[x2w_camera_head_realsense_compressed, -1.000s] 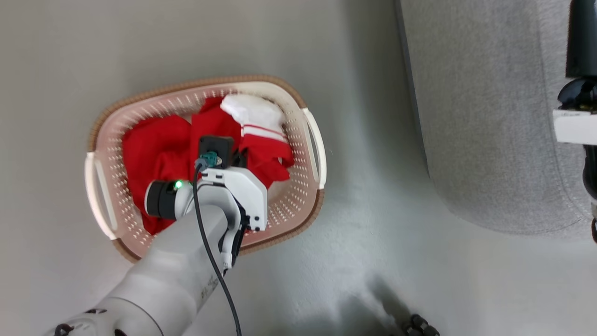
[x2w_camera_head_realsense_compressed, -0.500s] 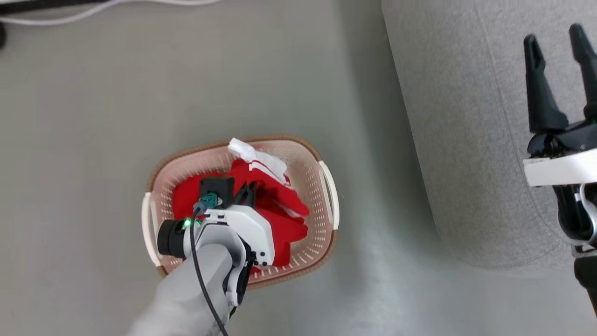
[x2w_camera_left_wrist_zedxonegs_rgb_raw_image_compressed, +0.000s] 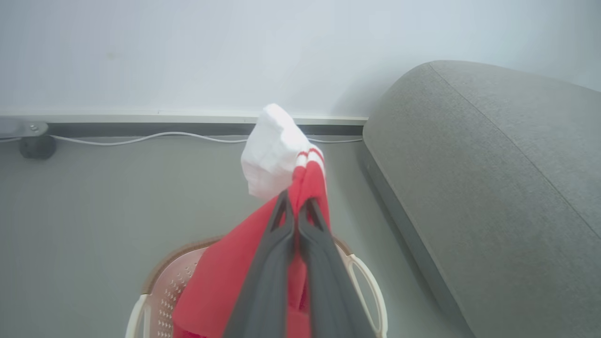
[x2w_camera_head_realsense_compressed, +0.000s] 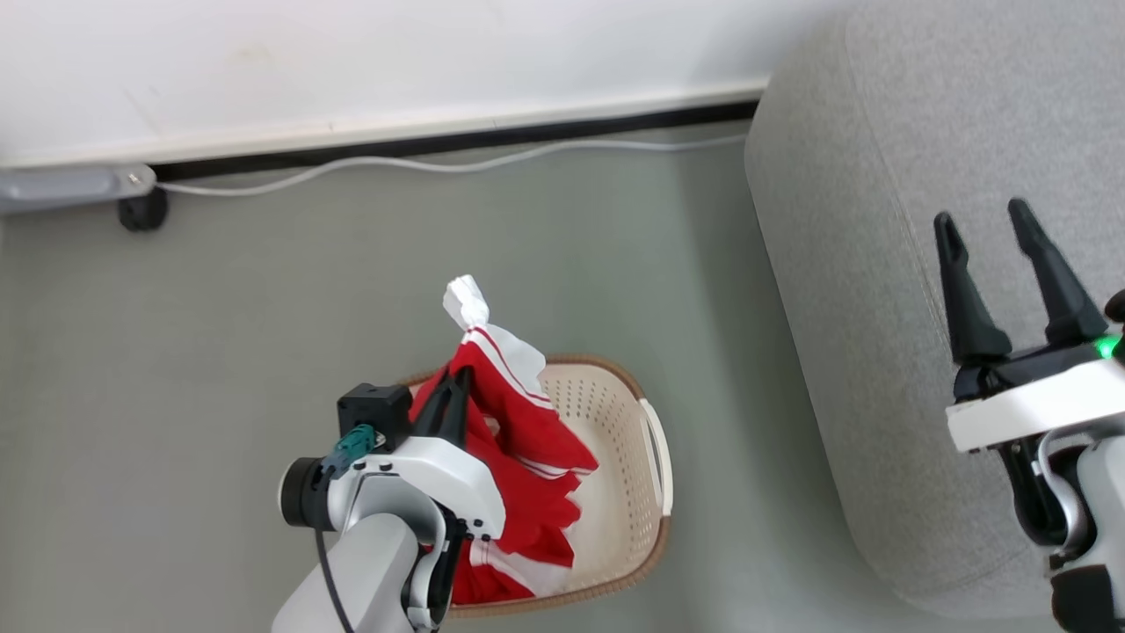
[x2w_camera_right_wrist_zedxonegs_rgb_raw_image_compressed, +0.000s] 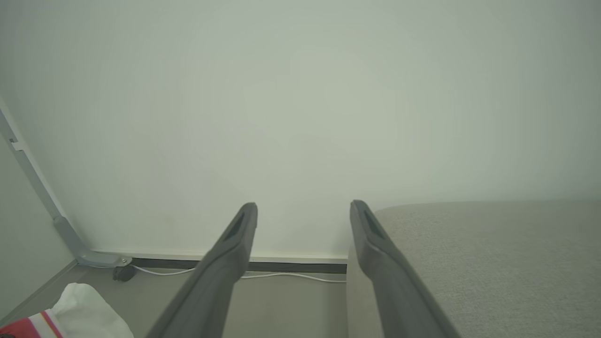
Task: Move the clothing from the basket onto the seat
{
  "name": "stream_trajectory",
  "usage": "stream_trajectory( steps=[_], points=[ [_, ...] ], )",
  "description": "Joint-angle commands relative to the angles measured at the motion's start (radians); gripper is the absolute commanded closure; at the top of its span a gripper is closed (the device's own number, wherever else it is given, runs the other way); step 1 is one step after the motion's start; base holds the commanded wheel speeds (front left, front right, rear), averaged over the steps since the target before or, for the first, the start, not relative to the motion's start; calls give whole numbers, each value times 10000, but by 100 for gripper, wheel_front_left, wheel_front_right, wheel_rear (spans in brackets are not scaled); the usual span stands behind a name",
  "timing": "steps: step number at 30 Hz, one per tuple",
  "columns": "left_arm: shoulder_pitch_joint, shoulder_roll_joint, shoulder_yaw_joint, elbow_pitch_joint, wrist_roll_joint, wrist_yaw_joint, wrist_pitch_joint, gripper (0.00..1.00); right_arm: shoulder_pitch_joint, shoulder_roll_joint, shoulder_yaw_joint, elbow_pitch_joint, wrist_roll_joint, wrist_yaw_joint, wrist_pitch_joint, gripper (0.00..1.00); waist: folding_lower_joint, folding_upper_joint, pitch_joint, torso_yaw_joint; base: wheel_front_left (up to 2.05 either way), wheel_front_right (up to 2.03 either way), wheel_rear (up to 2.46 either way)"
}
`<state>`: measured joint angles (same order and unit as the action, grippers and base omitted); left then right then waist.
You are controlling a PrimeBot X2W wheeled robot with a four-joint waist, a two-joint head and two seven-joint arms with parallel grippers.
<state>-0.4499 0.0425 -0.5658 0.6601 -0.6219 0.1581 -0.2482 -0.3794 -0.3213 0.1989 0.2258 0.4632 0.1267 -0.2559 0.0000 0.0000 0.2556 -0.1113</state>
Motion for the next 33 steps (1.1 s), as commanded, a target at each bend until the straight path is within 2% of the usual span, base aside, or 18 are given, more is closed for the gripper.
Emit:
stream_trajectory(
  steps=[1, 8, 14, 23, 33],
  points=[
    [-30, 77, 404, -333, 145, -88, -135, 100, 151, -99, 114, -154, -93, 40, -59, 0, 0, 0, -414, 211, 0, 0, 0],
    [380, 77, 1459, -1543, 1323, -534, -135, 100, 760, 269, 104, 264, -315, 40, -59, 0, 0, 0, -1247, 438, 0, 0, 0],
    [155, 77, 1956, -2632, 2124, -843, -135, 100, 1242, 516, 169, 606, -472, 40, -59, 0, 0, 0, -1692, 580, 0, 0, 0],
    [-943, 81, 2052, -3875, 3005, -1099, -135, 100, 1347, 589, 168, 759, -532, 40, -59, 0, 0, 0, -1783, 654, 0, 0, 0],
    [-2238, 79, 1650, -4180, 3149, -1139, -57, 100, 1423, 673, 159, 824, -520, 40, -59, 0, 0, 0, -1746, 707, 0, 0, 0]
  ],
)
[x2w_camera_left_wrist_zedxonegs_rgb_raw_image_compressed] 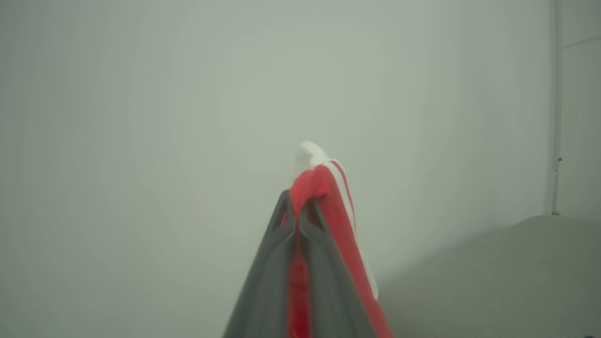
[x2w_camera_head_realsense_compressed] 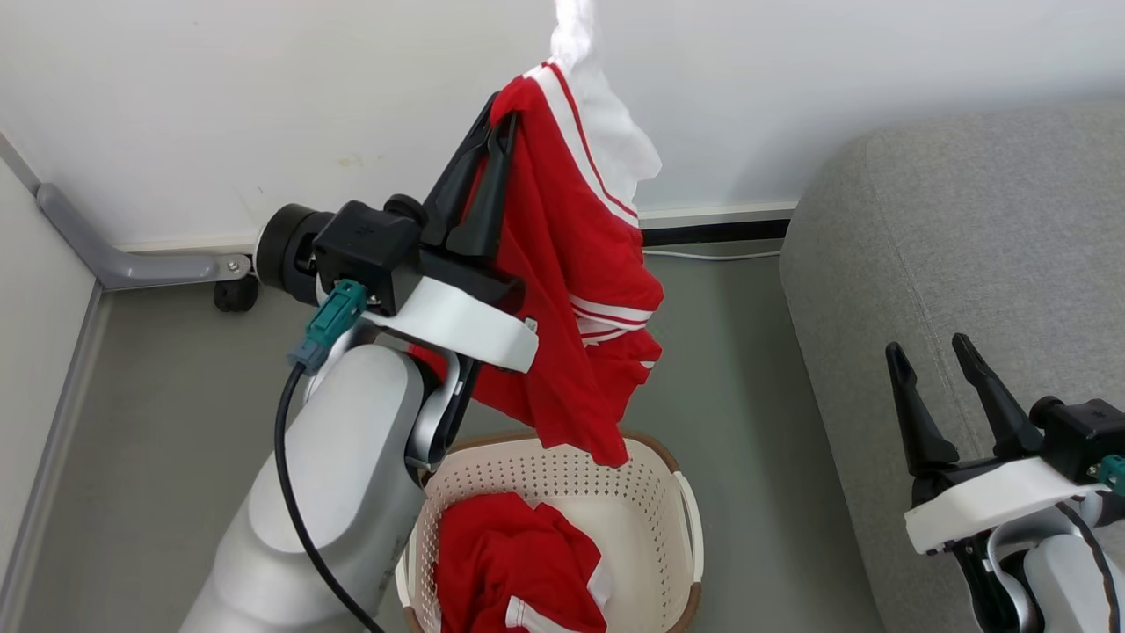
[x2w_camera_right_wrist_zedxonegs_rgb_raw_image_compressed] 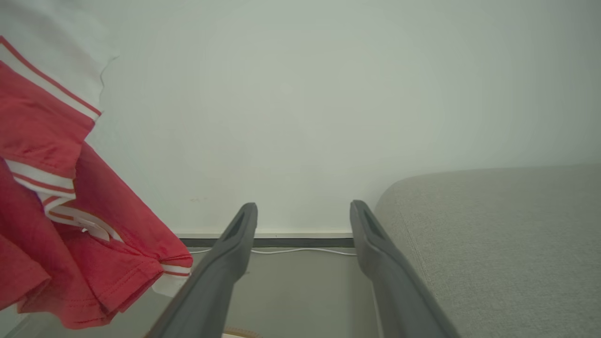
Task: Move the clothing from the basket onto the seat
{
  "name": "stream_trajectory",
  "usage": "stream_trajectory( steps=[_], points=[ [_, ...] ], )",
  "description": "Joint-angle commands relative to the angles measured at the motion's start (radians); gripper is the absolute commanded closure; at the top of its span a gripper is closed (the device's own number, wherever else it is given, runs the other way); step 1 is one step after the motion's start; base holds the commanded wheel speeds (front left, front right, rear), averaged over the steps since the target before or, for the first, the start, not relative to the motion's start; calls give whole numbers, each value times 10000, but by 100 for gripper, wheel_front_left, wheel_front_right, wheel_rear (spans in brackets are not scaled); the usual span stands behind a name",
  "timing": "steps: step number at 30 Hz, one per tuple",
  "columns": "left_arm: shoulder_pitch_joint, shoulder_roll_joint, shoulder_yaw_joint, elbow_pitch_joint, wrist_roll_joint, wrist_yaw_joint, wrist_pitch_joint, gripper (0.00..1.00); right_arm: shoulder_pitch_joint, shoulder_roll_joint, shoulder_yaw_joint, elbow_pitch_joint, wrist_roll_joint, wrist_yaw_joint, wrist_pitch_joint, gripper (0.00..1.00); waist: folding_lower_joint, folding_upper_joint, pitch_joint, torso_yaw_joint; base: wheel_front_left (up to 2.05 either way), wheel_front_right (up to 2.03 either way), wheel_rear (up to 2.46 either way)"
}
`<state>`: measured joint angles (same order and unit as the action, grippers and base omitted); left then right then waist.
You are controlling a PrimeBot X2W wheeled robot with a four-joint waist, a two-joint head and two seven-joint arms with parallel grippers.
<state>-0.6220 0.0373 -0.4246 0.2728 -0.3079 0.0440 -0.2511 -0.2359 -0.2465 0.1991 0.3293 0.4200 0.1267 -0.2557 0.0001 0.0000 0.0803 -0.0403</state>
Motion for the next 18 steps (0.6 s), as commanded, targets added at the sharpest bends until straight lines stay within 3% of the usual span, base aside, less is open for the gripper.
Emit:
stream_trajectory(
  steps=[1, 10, 18],
  points=[
    [-576, 131, 184, -308, -29, 26, -23, 100, -18, -65, 201, -219, -78, 40, -61, 0, 0, 0, 16, -8, 0, 0, 0],
    [-801, 130, -228, -287, -361, 229, -51, 100, -369, -260, 1576, -942, 467, 40, -61, 0, 0, 0, 87, -8, 0, 0, 0],
    [-973, 130, -682, -295, -623, 405, -87, 100, -1211, -858, 3785, -1600, 1532, 40, -61, 0, 0, 0, 187, 78, 0, 0, 0]
  ],
)
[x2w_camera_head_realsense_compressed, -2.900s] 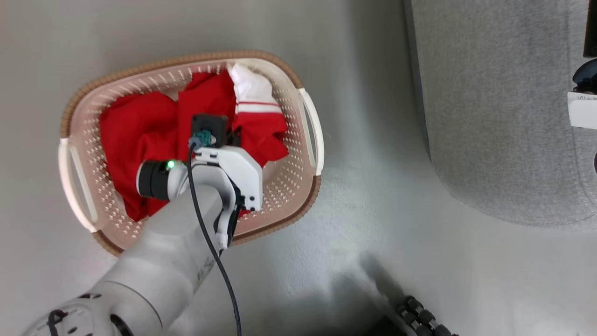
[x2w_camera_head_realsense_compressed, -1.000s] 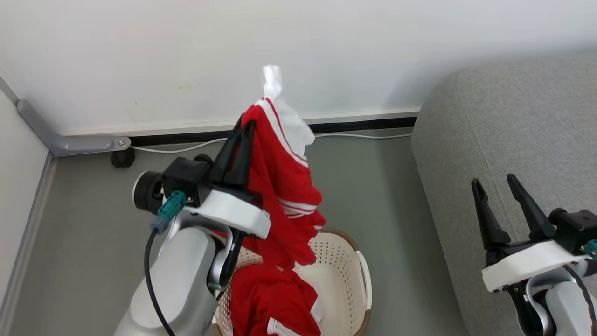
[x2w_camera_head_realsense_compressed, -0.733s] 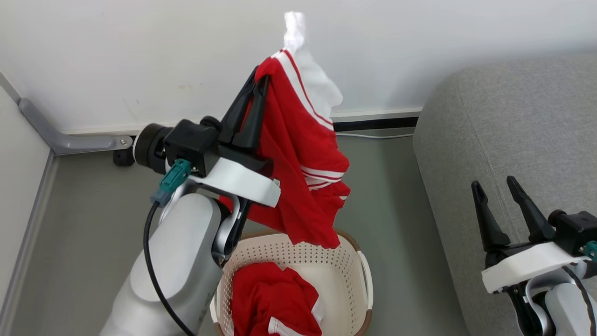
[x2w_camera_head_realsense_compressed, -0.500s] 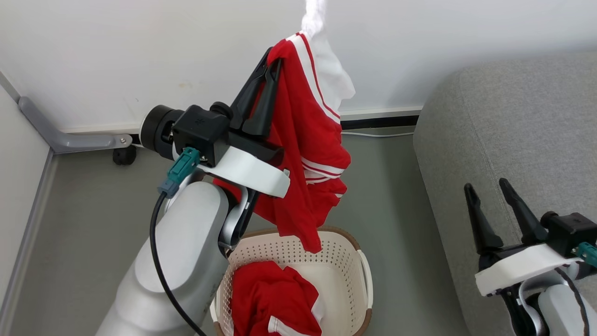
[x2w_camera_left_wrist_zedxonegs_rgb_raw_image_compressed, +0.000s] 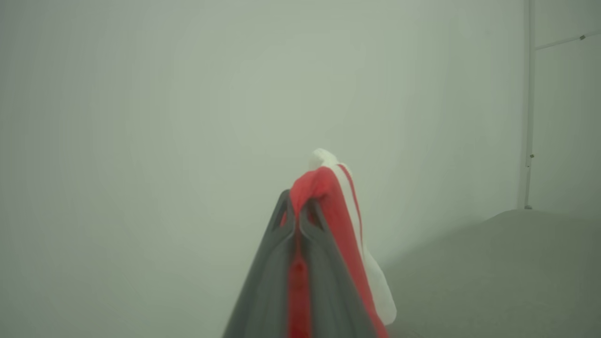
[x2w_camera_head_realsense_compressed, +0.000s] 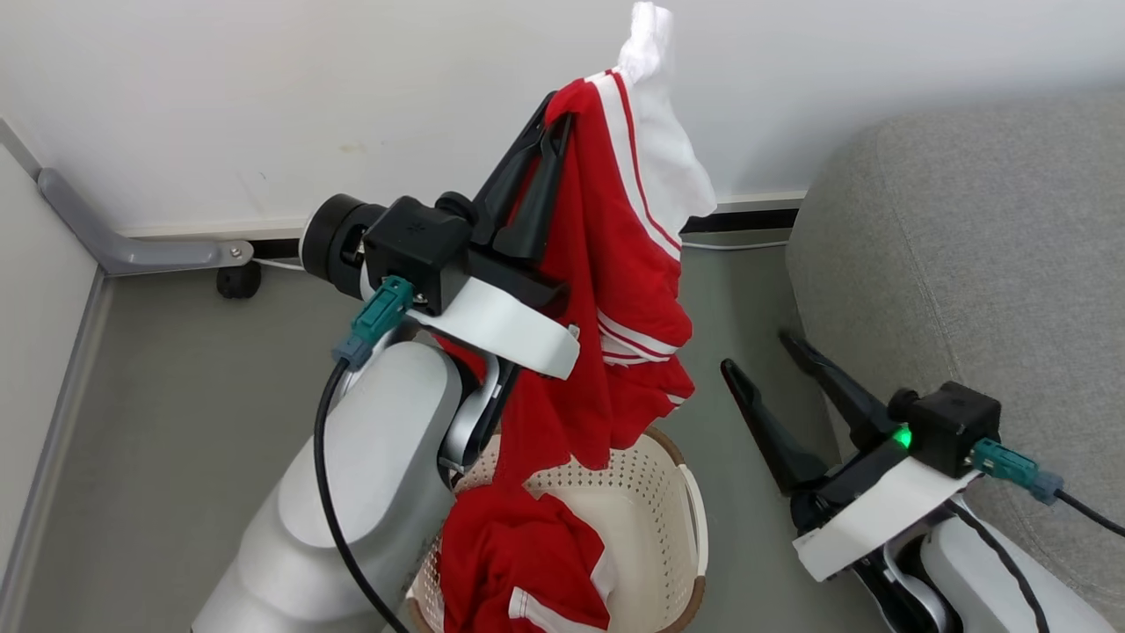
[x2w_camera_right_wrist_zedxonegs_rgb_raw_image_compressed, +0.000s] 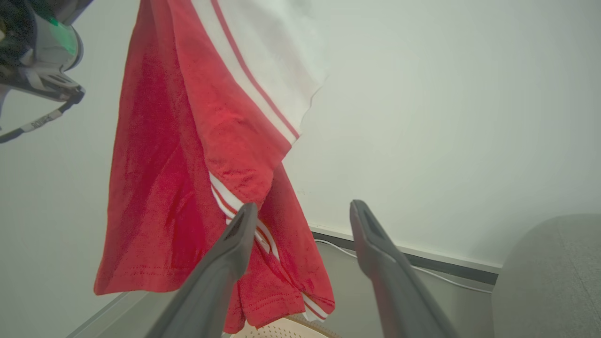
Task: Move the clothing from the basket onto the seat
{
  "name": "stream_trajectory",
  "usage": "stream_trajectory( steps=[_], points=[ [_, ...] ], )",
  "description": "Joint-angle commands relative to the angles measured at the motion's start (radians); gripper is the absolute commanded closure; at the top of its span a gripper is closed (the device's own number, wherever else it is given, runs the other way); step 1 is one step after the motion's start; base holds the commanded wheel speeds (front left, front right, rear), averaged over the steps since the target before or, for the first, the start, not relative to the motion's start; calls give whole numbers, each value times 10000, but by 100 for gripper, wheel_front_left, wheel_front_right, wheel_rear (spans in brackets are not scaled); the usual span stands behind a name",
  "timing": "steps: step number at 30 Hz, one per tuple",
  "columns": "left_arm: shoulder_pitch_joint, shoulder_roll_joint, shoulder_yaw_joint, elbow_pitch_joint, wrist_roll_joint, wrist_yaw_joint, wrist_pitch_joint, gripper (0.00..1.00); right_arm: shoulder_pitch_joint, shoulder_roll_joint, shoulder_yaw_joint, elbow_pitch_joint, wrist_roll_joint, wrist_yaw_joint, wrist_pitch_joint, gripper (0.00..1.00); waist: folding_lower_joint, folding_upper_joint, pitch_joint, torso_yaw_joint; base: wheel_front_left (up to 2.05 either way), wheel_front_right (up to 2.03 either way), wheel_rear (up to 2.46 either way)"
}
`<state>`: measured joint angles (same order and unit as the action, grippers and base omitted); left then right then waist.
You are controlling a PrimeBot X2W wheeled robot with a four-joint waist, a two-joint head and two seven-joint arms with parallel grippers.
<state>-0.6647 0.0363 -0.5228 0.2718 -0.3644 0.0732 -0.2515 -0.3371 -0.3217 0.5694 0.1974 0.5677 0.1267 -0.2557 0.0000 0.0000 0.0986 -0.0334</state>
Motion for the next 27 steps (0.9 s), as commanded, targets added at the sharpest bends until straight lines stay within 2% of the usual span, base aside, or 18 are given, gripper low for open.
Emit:
stream_trajectory(
  steps=[1, 6, 12, 27],
  points=[
    [-572, 140, 225, -284, -82, 117, -85, 100, -322, -204, 378, -303, 235, 40, -61, 0, 0, 0, 12, 30, 0, 0, 0],
    [-695, 139, -97, -307, -244, 169, -94, 100, -959, -646, 1688, -104, 1000, 40, -61, 0, 0, 0, 11, 161, 0, 0, 0],
    [-865, 139, -659, -460, -520, 246, -99, 100, -1619, -659, 2351, 350, 1323, 40, -61, 0, 0, 0, 41, 430, 0, 0, 0],
    [-1115, 139, -1857, -776, -1345, 619, -102, 100, -2850, 290, 2083, 2011, 467, 40, -61, 0, 0, 0, 251, 1182, 0, 0, 0]
  ],
)
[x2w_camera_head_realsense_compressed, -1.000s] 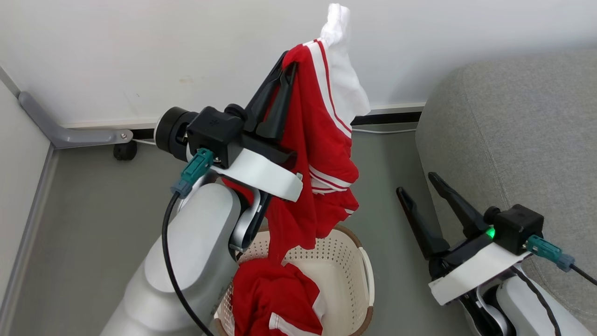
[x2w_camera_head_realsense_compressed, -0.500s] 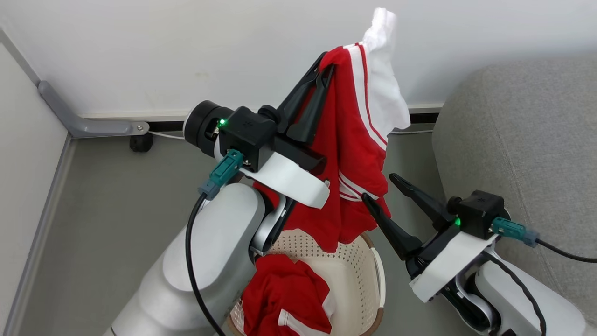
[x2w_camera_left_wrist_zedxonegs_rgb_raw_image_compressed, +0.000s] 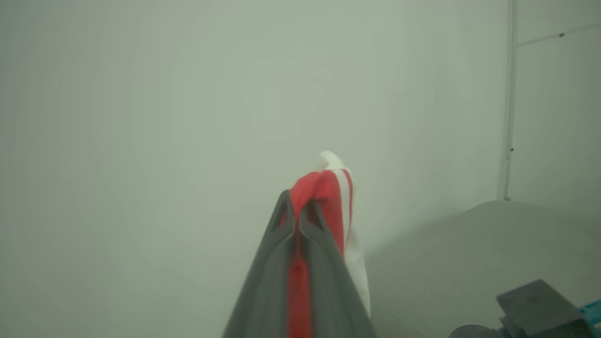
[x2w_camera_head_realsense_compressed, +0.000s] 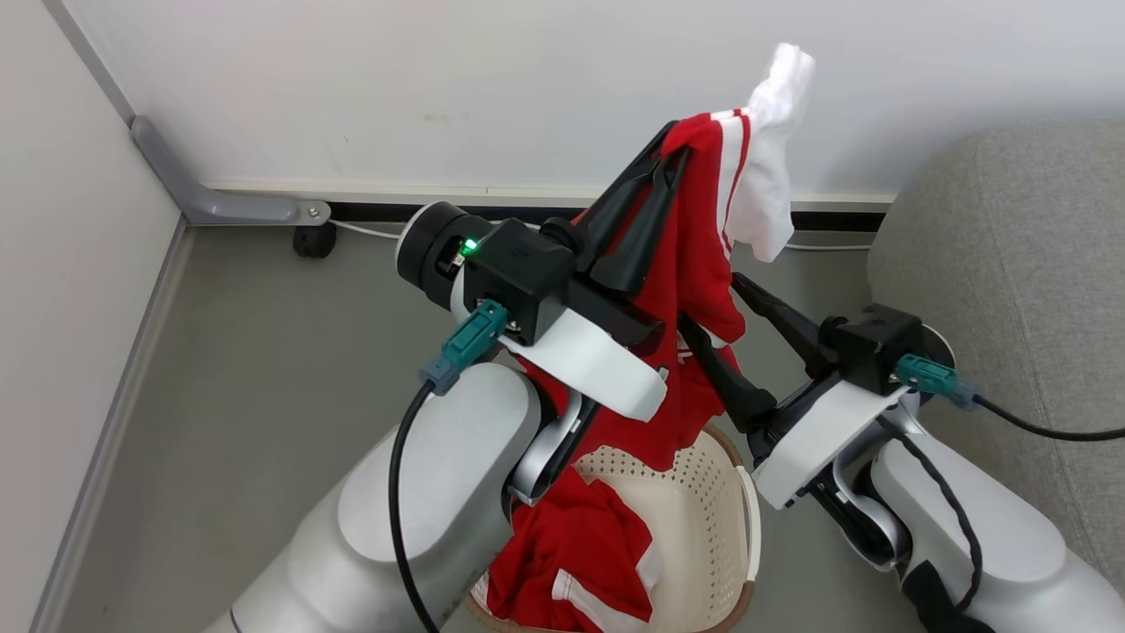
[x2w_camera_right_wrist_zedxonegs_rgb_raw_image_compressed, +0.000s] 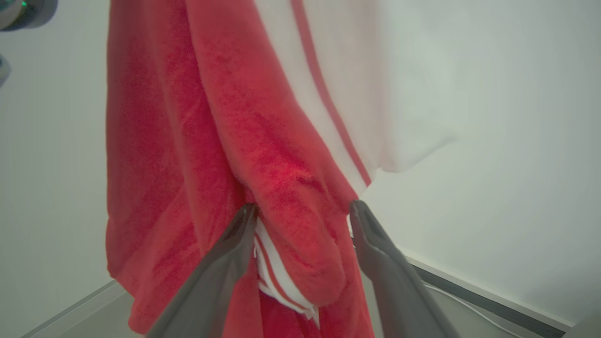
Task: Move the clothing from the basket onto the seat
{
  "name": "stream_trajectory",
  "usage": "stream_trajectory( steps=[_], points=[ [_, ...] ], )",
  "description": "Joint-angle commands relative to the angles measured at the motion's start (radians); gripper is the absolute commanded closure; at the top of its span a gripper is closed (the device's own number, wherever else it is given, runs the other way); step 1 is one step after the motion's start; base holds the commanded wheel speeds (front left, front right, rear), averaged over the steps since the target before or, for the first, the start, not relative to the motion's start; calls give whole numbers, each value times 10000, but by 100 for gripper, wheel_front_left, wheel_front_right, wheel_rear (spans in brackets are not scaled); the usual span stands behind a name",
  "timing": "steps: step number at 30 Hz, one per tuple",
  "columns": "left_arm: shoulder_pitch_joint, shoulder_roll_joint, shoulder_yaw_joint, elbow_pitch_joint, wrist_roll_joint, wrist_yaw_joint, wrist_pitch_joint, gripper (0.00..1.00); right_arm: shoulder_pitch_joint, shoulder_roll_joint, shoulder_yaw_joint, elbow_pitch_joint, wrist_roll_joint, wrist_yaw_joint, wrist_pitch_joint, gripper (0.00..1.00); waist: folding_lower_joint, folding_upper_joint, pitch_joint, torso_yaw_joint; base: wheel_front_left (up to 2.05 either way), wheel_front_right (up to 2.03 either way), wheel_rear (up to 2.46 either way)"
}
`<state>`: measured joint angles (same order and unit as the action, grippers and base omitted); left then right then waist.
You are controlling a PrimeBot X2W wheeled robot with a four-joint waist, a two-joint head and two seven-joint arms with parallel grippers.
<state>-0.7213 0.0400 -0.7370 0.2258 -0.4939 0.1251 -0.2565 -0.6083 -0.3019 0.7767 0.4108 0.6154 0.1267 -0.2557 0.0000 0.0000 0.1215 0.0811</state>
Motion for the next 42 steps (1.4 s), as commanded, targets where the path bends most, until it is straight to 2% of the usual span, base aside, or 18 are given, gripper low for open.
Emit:
stream_trajectory(
  steps=[1, 7, 8, 9, 10, 11, 12, 24, 25, 27, 33, 42],
  points=[
    [-562, 103, 209, -337, -85, 112, -52, 100, -180, 121, 101, -11, 8, 40, -61, 0, 0, 0, 32, 68, 0, 0, 0],
    [-666, 103, -216, -452, -342, 151, -52, 100, -756, 175, 1178, 689, 537, 40, -61, 0, 0, 0, 98, 203, 0, 0, 0],
    [-679, 103, -276, -455, -372, 165, -52, 100, -854, 174, 1276, 748, 623, 40, -61, 7, 0, 0, 112, 217, 0, 0, 0],
    [-682, 103, -330, -451, -400, 176, -52, 100, -926, 169, 1360, 783, 706, 40, -61, 42, 0, 0, 119, 230, 0, 0, 0],
    [-682, 103, -330, -451, -400, 176, -52, 100, -926, 169, 1360, 783, 706, 40, -61, 42, 0, 0, 119, 230, 0, 0, 0],
    [-677, 103, -373, -438, -425, 189, -52, 100, -978, 160, 1425, 801, 778, 40, -61, 93, 0, 0, 122, 239, 0, 0, 0],
    [-653, 103, -412, -394, -465, 214, -52, 100, -1040, 136, 1505, 810, 892, 40, -61, 100, 0, 0, 121, 242, 0, 0, 0],
    [-334, 103, -230, -69, -492, 129, -53, 100, -634, 60, 829, 400, 873, 40, -61, 100, 0, 0, 21, 8, 0, 0, 0],
    [-290, 103, -234, 12, -501, 100, -53, 77, -582, 63, 730, 341, 862, 40, -61, 100, 0, 0, 13, -18, 0, 0, 0],
    [-228, 103, -262, 241, -422, 78, -53, 0, -460, 75, 492, 203, 814, 40, -61, 100, 0, 0, 1, -73, 0, 0, 0],
    [-29, 103, -129, 576, -341, -6, -53, 0, -263, -18, -371, -239, 514, 40, -61, 100, 0, 0, 63, -286, 0, 0, 0],
    [290, 103, 11, 1270, -295, -539, -53, 0, -152, -294, -1989, -786, 239, 40, -61, 100, 0, 0, 76, -832, 0, 0, 0]
  ],
)
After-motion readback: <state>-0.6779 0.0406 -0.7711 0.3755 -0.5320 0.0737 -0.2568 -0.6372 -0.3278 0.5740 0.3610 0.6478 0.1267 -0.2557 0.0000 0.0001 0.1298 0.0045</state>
